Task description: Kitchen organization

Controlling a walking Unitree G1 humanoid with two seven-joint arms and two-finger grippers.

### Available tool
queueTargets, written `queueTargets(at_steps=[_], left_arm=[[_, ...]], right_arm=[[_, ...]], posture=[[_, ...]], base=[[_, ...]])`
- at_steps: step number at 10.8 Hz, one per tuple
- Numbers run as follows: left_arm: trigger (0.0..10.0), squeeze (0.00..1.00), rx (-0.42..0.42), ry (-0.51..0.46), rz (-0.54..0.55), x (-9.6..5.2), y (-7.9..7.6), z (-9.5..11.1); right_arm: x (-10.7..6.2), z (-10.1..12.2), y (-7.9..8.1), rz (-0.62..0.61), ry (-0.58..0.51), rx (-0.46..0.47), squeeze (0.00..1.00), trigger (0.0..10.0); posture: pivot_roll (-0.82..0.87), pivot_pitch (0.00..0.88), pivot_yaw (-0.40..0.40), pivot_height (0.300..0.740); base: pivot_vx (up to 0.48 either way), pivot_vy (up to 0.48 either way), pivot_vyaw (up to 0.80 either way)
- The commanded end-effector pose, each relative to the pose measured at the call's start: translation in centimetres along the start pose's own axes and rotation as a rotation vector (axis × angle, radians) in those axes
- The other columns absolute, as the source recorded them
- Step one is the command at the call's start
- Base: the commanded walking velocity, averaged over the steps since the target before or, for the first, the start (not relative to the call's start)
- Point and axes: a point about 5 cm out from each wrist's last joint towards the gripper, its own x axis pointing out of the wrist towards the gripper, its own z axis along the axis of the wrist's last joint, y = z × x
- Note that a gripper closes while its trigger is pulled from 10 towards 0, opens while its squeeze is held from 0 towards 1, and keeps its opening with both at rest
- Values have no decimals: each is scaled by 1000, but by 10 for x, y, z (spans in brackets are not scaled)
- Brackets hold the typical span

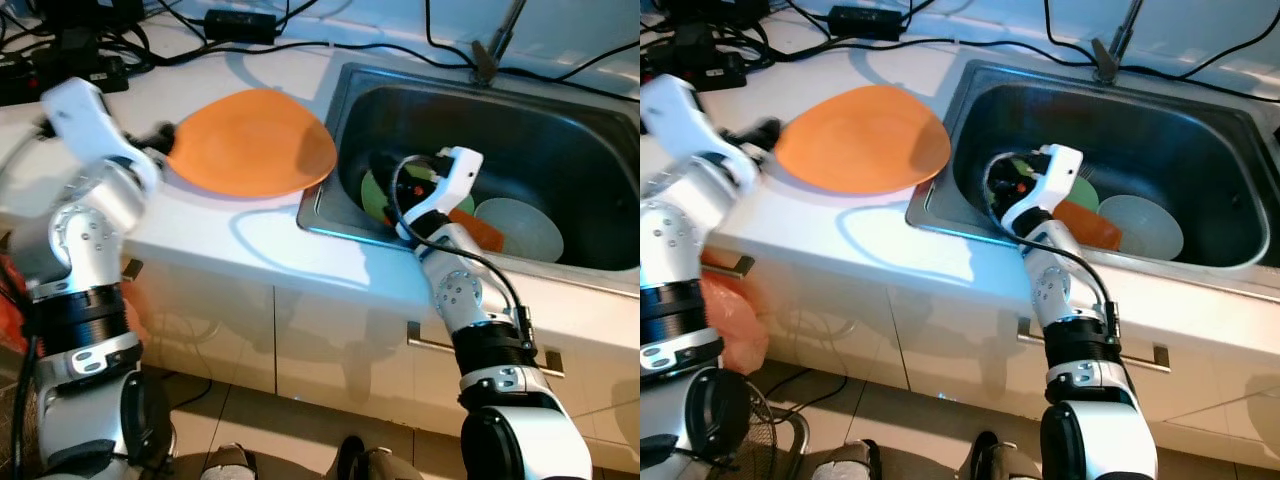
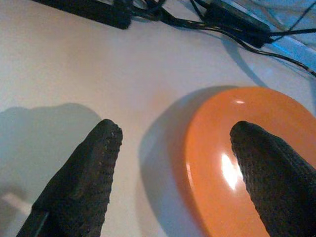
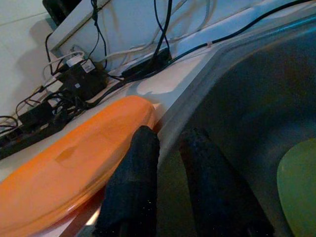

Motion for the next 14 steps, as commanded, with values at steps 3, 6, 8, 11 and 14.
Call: queueTargets(at_steps=[3,6,8,11,14], left_arm=[[10000,0,43,-15,35,0,-1,-9],[10000,0,165,-245,3,-8,-11,9],[10000,0,288,-318,-29,-11,-20,2],[10000,0,375,-381,-193,-14,-47,-22],[10000,0,488,-515,-334,-24,-68,-30]], right_arm=[[-4,-3,-5,-26,15,16,0,10000],[-4,-2,-7,-34,6,15,0,10000],[-4,0,-6,-32,-8,9,0,10000],[-5,21,-7,-53,-128,-108,0,10000],[-10,52,-16,-131,-282,-285,0,10000]], posture=[[113,136,-38,740],[110,138,-43,740],[112,139,-44,740],[100,137,-46,740],[94,131,-46,740]], base=[[0,0,0],[0,0,0],[0,0,0],[0,0,0],[0,0,0]])
